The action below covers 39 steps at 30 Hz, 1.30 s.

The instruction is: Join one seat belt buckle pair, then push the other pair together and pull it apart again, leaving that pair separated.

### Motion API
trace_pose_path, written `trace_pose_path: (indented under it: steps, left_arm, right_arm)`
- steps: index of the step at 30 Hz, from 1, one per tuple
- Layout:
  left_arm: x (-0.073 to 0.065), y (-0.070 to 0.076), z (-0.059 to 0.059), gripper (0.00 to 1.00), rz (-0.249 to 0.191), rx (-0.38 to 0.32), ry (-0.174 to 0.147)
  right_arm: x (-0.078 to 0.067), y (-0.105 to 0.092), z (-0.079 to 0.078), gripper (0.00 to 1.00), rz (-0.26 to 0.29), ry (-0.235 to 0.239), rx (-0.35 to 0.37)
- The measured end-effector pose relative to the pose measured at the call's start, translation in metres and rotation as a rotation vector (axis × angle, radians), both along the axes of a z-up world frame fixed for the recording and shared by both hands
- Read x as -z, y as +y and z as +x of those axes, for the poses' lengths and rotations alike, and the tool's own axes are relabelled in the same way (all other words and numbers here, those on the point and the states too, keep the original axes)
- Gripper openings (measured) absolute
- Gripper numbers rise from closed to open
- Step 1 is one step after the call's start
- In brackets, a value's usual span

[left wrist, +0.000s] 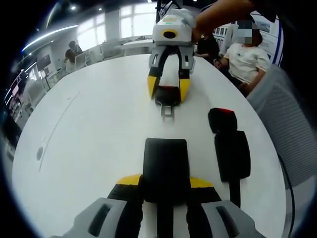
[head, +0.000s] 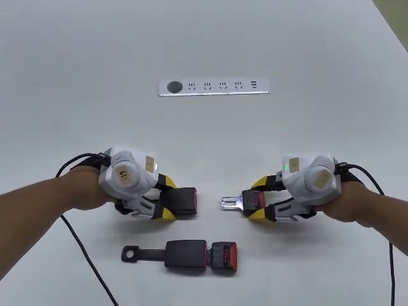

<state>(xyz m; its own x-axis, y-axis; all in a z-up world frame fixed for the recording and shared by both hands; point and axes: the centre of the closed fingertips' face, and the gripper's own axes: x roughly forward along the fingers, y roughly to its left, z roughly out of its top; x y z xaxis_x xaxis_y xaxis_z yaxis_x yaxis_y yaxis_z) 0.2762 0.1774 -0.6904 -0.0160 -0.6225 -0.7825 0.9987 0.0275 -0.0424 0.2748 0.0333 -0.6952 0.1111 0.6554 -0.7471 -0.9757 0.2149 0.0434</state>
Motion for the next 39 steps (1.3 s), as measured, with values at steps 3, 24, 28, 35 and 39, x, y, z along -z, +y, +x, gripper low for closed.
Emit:
trace_pose_path:
  steps: [3,24,28,35,39]
  left_arm:
    - [0.0,0.0,0.0,0.34,-0.004,-0.002,0.001]
    - [0.002,0.002,0.002,0.34,-0.004,0.005,0.001]
    - [0.001,0.002,0.001,0.34,-0.003,0.004,0.001]
    - [-0.001,-0.003,0.001,0.36,-0.021,-0.053,0.028]
    - [-0.003,-0.007,0.0,0.49,-0.041,-0.106,0.073]
  right_arm:
    - [0.0,-0.004,-0.002,0.35,0.004,-0.002,0.009]
    - [0.0,-0.032,-0.003,0.35,-0.001,0.007,0.031]
    - [-0.003,-0.032,-0.004,0.35,0.004,0.009,0.03]
    - [-0.004,-0.03,-0.004,0.36,0.014,0.01,0.047]
    - [-0.005,-0.029,-0.004,0.36,0.021,0.012,0.088]
